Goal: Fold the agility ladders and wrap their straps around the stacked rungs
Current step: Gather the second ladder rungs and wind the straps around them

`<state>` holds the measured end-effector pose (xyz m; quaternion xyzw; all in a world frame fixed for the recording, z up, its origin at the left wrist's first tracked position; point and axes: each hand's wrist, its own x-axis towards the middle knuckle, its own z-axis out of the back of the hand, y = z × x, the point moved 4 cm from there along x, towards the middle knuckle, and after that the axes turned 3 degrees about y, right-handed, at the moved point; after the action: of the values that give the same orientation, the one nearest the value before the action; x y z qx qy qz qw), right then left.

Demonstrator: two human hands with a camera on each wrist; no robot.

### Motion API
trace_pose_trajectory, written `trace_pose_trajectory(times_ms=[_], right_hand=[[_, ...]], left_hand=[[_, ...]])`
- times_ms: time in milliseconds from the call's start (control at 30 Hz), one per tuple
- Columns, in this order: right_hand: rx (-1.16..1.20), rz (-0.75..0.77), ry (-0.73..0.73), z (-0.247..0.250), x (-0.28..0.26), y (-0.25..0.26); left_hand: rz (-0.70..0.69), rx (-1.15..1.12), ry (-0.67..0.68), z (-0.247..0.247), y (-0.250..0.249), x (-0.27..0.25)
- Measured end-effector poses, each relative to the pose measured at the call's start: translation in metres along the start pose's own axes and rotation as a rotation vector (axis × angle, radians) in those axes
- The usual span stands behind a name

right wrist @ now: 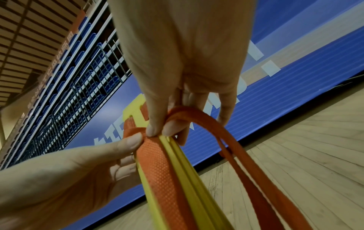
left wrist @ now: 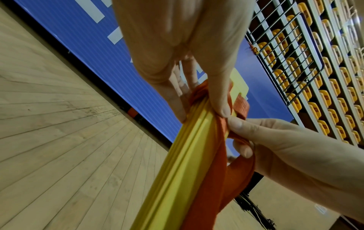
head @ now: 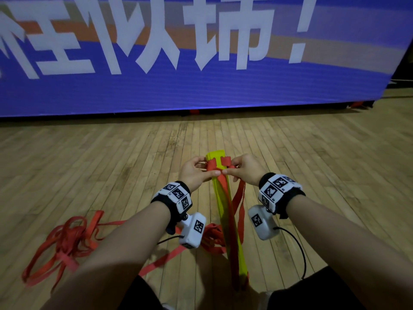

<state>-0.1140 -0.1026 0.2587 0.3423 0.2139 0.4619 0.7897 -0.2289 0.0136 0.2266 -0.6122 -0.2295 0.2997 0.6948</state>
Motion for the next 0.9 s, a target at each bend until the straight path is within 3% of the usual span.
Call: trace_pose_trajectory(times_ms=[267, 500, 700, 900], right_hand=[[-0.019, -0.007, -0.039, -0.0013, 0.0003, -0.003], [-0.048, -0.012, -0.103, -0.0018, -0.001, -0.0002], [-0.059, -0.011, -0.034, -0.0012, -0.0044, 0.0027], [-0.064, -0.027, -0.142, -0.0019, -0.0061, 0.0024]], left_hand=[[0.014, -0.044, 0.037, -0.0024, -0.0011, -0.0004], [0.025, 0.0, -0.071, -0.0054, -0.0003, 0.0007], [0.023, 0.028, -0.114, -0.0034, 0.0, 0.0023], [0.037, 0.03, -0.156, -0.0072, -0.0017, -0.0013]])
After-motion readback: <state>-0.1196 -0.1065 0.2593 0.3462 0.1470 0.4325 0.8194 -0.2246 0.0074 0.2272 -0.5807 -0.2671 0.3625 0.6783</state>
